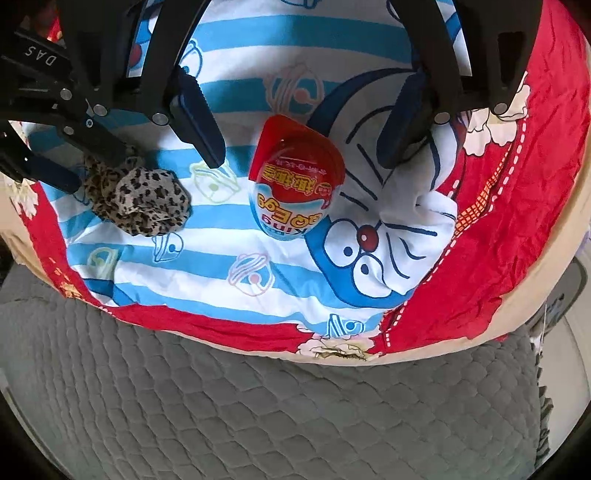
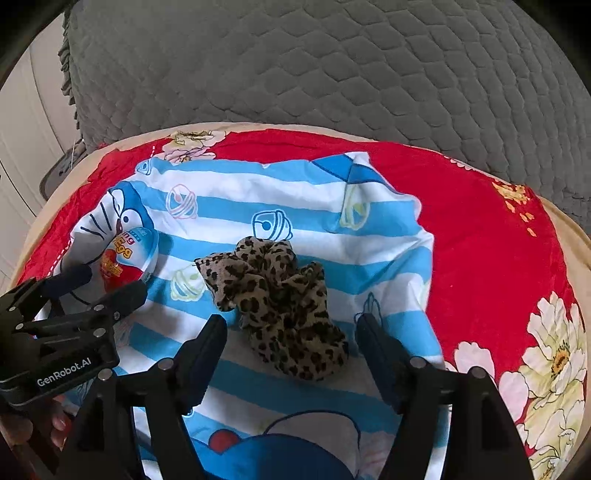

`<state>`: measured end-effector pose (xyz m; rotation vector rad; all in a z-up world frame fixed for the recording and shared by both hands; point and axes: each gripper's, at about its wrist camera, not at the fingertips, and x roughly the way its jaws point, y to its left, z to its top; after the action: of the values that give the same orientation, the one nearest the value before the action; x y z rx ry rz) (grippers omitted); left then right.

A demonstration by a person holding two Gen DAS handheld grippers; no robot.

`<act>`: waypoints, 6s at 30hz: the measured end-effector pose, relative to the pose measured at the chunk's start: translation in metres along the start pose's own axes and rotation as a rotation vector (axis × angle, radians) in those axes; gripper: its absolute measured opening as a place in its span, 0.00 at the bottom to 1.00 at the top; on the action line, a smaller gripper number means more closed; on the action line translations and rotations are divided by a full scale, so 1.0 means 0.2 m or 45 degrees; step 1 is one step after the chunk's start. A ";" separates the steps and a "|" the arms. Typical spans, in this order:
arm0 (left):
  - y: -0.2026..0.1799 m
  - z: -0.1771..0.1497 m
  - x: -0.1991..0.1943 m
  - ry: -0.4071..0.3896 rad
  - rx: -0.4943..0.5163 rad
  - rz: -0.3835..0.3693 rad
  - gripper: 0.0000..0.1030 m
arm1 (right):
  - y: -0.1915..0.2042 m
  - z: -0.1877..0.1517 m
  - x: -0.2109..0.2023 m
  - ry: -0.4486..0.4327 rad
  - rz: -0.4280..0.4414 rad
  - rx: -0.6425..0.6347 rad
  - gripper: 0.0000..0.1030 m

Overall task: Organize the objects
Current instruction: 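Lower and release the egg onto the shirt while the right tool releases the scrunchie, then raise both tools away from the shirt, leaving egg and scrunchie on it, then move the left tool toward the green fuzzy ring, then move the left tool over the large wrapped yellow snack cake while the right tool approaches the beige scrunchie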

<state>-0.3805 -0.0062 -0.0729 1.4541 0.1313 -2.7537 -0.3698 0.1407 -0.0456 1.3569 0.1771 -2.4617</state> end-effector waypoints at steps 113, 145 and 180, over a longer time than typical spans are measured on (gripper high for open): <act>0.13 -1.15 -1.43 -0.116 -0.036 -0.002 0.93 | 0.36 -1.15 -1.47 -0.388 0.076 -0.112 0.97; 0.09 -1.19 -1.15 -0.050 -0.002 -0.020 0.93 | 0.31 -1.15 -1.20 -0.261 0.054 -0.102 0.97; 0.12 -1.02 -0.70 0.027 0.001 -0.014 0.93 | 0.07 -0.92 -0.75 -0.140 -0.034 0.016 0.97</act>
<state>-0.1317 -0.0148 -0.0732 1.4873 0.1394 -2.7475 -0.1434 0.2088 -0.0177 1.2277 0.1550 -2.5555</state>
